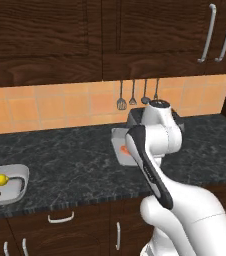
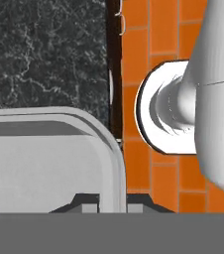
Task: Take the meat container that has the shrimp and place it on the second highest rack of the freezer. Then take the vegetable container that has the mushroom and lemon and place it on the highest rack of the freezer.
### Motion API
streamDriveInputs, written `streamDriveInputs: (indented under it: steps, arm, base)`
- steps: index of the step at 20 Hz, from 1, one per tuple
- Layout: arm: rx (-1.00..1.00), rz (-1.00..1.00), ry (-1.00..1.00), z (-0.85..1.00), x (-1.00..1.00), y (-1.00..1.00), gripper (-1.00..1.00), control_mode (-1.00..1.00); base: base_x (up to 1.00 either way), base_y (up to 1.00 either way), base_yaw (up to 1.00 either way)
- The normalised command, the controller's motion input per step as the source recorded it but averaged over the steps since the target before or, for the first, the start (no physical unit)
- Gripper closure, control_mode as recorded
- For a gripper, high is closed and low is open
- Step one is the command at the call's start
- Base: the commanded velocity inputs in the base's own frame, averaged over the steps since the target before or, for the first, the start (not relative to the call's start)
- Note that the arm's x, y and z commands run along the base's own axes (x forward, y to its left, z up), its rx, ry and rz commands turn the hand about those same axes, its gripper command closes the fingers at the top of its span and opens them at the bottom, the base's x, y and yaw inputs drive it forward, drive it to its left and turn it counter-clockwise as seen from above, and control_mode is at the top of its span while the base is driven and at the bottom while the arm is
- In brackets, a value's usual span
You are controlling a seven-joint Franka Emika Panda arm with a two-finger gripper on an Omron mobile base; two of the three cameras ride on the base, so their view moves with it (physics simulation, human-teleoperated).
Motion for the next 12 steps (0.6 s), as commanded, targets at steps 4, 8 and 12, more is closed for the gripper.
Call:
streamDriveInputs:
  steps: [4,8,12]
  arm:
    - [0.0,0.0,-0.06,0.21,-0.21,-0.9,1.0,-1.0]
    - [0.0,0.0,-0.07,0.02,-0.09,-0.74,1.0,-1.0]
    - [-0.07,0.0,-0.08,0.0,-0.06,-0.4,1.0,-1.0]
  base:
    - [0.0,0.0,0.0]
    - [0.0,0.0,0.0]
    - [0.0,0.0,0.0]
